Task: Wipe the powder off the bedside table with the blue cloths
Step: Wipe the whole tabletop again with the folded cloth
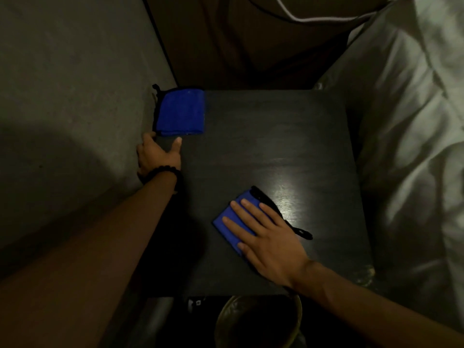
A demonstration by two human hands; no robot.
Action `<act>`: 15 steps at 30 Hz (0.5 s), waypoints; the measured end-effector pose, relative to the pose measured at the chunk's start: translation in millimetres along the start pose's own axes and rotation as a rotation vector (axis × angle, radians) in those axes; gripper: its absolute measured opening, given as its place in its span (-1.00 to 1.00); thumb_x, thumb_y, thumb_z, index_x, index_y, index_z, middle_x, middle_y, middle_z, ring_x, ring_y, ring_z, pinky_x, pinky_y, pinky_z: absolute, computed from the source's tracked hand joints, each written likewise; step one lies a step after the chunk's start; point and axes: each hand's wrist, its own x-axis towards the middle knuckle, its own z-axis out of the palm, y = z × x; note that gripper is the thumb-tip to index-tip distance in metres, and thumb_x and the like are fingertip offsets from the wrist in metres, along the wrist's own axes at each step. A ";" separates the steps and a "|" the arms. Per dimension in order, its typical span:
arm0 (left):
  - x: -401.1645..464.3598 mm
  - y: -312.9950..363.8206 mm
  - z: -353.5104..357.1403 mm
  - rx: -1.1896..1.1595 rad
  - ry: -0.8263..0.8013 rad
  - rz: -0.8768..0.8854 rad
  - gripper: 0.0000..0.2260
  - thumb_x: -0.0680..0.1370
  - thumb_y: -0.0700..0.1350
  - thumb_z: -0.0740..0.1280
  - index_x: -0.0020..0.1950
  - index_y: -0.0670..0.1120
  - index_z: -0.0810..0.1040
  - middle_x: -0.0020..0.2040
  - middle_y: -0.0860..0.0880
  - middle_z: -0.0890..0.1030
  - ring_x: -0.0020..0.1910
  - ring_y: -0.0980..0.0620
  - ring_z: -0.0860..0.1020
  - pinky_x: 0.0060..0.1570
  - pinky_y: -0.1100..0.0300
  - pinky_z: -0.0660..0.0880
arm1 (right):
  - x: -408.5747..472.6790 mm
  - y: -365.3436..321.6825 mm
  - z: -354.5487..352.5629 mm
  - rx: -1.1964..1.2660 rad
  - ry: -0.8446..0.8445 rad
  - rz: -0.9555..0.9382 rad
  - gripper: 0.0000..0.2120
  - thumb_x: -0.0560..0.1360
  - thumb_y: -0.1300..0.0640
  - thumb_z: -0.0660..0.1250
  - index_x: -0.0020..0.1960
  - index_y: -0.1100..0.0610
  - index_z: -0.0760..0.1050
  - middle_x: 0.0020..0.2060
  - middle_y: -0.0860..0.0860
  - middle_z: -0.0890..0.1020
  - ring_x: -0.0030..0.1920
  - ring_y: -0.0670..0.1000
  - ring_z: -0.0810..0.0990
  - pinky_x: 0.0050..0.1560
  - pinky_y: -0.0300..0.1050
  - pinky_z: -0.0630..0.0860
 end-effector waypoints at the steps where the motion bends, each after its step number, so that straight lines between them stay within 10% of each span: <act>1: 0.4 1.1 1.0 0.010 0.006 -0.015 -0.45 0.47 0.12 0.43 0.35 -0.07 0.36 0.34 -0.16 0.44 0.28 -0.16 0.44 0.28 -0.20 0.39 | -3.0 4.0 0.2 -0.008 -0.005 0.008 -0.43 0.68 -0.09 0.00 0.66 -0.05 0.03 0.65 0.05 0.04 0.64 0.07 -0.05 0.58 0.09 -0.05; 15: 1.9 3.1 6.3 -0.033 -0.020 -0.067 -0.44 0.50 0.09 0.40 0.43 -0.03 0.30 0.40 -0.13 0.39 0.34 -0.15 0.40 0.34 -0.18 0.34 | -55.9 72.8 -3.7 -0.094 0.007 0.260 -0.43 0.68 -0.12 -0.06 0.66 -0.05 0.00 0.65 0.06 0.01 0.64 0.08 -0.04 0.60 0.08 -0.06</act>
